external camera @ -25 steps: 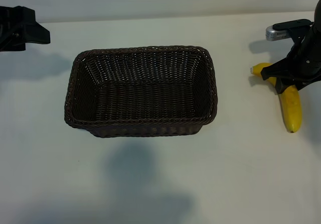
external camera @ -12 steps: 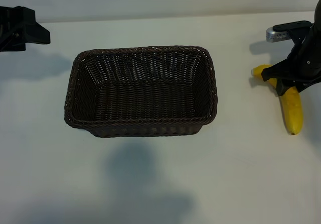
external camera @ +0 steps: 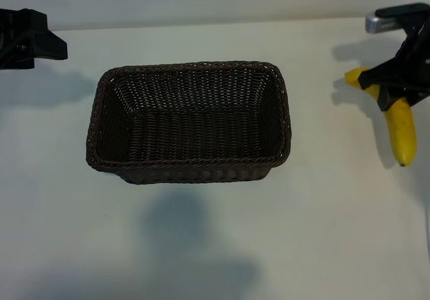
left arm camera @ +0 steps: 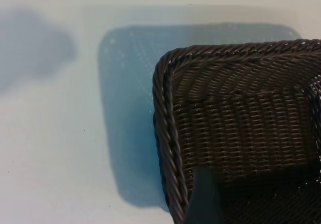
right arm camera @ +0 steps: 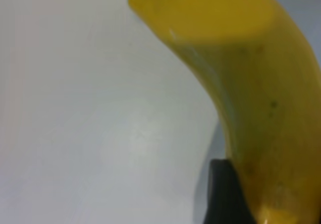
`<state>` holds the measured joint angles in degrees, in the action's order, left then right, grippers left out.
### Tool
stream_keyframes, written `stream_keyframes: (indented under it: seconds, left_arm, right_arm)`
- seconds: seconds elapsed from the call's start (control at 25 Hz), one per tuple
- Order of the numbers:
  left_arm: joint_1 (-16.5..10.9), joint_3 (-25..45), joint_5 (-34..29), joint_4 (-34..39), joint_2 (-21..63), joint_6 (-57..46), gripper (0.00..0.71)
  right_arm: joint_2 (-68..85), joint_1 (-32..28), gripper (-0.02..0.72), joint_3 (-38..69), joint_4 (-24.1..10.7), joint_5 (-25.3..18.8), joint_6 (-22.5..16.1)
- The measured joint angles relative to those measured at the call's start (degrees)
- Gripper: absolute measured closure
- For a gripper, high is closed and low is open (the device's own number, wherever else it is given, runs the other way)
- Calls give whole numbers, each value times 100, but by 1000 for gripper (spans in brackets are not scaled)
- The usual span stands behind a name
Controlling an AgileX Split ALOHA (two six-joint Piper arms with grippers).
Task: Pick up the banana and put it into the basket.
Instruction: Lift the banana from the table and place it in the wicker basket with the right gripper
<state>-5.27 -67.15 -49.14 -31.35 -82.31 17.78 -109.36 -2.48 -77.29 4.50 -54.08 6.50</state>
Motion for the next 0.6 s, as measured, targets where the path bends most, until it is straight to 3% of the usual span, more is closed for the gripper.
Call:
stream_keyframes:
  seconds: [0.16, 0.6]
  left_arm:
    - [0, 0, -14, 0, 0, 0, 129]
    - [0, 0, -14, 0, 0, 0, 145]
  right_arm:
    - [81, 0, 295, -240, 118, -299, 0]
    - [93, 471, 295, -669, 275, -540, 6]
